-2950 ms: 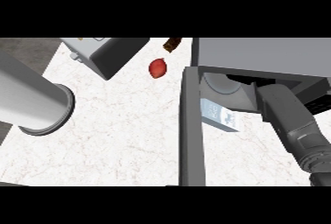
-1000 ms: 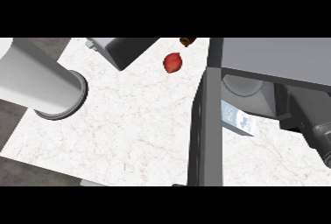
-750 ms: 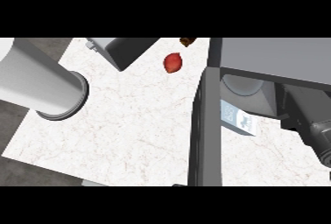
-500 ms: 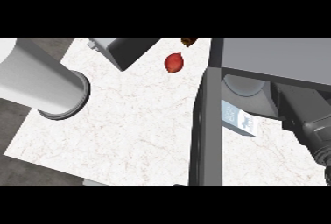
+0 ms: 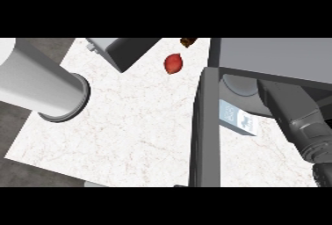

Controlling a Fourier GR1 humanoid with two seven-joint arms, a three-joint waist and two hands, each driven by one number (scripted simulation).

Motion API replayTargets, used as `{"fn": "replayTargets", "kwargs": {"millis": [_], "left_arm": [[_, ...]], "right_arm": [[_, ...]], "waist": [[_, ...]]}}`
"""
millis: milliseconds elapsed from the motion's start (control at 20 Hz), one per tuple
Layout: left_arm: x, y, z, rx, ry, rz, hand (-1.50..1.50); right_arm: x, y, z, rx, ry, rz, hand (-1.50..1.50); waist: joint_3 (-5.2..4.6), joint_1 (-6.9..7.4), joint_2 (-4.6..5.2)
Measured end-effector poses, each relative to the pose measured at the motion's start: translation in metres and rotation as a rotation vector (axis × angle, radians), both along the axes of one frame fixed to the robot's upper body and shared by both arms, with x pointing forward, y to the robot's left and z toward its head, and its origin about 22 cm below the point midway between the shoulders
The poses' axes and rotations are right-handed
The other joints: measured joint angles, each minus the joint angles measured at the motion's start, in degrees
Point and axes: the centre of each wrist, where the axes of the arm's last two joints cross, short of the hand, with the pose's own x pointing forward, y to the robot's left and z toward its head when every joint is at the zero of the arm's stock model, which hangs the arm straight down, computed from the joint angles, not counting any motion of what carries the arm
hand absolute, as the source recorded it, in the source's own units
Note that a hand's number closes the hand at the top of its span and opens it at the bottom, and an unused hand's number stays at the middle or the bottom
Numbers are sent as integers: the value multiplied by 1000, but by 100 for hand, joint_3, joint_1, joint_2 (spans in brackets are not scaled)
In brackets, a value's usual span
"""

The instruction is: Pick up the milk, place it into the microwave and close the microwave

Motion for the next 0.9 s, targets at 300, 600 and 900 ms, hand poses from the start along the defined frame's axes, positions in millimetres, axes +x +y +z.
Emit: {"fn": "replayTargets", "kwargs": {"millis": [300, 600, 900], "left_arm": [[3, -1, -6, -7, 30, -21, -150], [4, -4, -14, -21, 58, -29, -150], [5, -11, -22, -22, 81, -30, -150]], "right_arm": [[2, 11, 2, -12, -36, 6, -150], [4, 24, 3, -8, -66, -34, -150], [2, 32, -2, -28, -53, -5, -150]], "waist": [[6, -73, 3], [-26, -207, 7], [-90, -357, -50]]}}
